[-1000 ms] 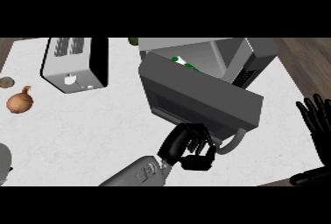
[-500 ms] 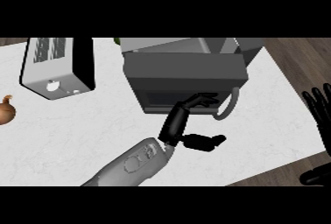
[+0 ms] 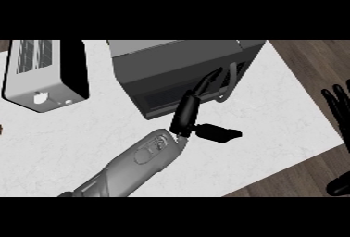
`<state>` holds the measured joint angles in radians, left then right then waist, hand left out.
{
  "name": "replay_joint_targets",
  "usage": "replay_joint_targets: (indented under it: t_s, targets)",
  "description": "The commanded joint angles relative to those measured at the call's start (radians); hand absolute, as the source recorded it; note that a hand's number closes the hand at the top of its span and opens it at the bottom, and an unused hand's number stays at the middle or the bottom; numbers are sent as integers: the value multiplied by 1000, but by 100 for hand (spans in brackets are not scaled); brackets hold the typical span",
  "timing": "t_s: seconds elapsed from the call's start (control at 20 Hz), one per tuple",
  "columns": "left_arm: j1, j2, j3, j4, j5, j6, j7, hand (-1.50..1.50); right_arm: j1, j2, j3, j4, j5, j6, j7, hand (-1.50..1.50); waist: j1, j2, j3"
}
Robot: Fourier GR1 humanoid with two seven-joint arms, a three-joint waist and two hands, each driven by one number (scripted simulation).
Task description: Pick up the milk, place it into the microwave and close the microwave
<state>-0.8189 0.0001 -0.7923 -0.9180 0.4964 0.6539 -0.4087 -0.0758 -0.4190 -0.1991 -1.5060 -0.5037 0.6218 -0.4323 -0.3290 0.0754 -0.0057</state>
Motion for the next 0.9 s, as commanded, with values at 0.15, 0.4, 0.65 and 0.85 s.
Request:
replay_joint_targets:
  t_s: [0.15, 0.4, 0.65, 0.85]
  targets:
    - [-77, 0, 29, 65, 67, 11, -45, -150, -47, -28, 0, -4, -64, 42, 29, -150, -27, 18, 1]
    - [-108, 0, 26, 88, 107, 20, -65, -150, -73, -40, 13, -15, -98, 57, 57, -150, -42, 18, 2]
    - [-120, 0, 14, 113, 132, 36, -100, -150, -104, -62, 2, -4, -128, 55, 81, -150, -50, 25, 2]
    - [-132, 0, 17, 134, 161, 36, -116, -150, -104, -80, -7, 0, -148, 62, 96, -150, -68, 23, 3]
